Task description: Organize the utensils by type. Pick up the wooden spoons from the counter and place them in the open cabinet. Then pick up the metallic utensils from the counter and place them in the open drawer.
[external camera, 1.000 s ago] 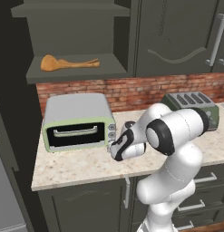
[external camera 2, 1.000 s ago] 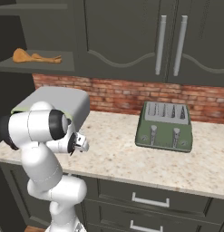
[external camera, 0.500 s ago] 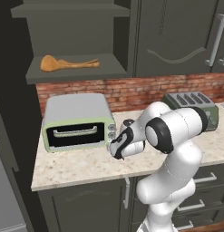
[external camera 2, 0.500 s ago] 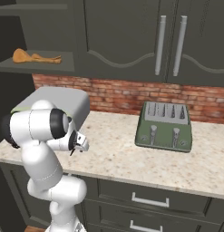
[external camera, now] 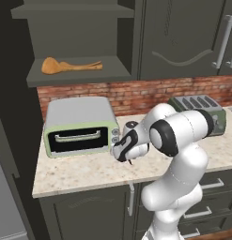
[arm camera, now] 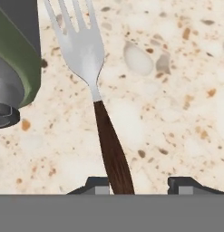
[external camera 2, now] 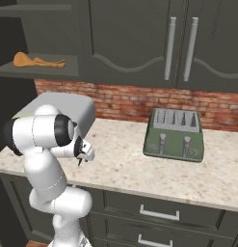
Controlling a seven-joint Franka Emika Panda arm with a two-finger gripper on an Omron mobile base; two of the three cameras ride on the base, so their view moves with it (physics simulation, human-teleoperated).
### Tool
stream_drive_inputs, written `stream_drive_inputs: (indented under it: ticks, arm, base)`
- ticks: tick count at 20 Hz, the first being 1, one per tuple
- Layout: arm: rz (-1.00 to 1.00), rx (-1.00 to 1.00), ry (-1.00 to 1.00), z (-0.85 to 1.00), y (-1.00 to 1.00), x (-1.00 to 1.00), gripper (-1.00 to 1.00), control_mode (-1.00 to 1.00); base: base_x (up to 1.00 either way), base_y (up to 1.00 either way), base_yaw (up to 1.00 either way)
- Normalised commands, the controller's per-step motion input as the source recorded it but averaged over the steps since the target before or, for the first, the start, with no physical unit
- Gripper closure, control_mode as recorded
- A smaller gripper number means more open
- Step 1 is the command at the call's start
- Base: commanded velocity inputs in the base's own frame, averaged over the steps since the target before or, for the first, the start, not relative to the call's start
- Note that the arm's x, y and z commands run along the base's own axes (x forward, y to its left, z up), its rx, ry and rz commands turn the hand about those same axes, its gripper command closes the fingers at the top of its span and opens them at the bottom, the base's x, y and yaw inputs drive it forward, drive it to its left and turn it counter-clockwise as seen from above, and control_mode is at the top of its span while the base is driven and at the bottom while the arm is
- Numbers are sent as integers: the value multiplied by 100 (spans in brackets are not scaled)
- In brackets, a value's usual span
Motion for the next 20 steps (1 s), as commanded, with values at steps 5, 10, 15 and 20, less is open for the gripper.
stream_drive_inputs:
  ticks: [5,10,15,20]
  arm:
    - [0,-1,0,-24,0,0,100,-100]
    - [1,-3,0,-27,0,-13,100,-100]
    - [6,0,0,-21,0,-26,100,-100]
    - [5,0,0,-11,-1,-40,100,-100]
  base:
    - [0,0,0]
    - [0,0,0]
    - [0,0,0]
    - [0,0,0]
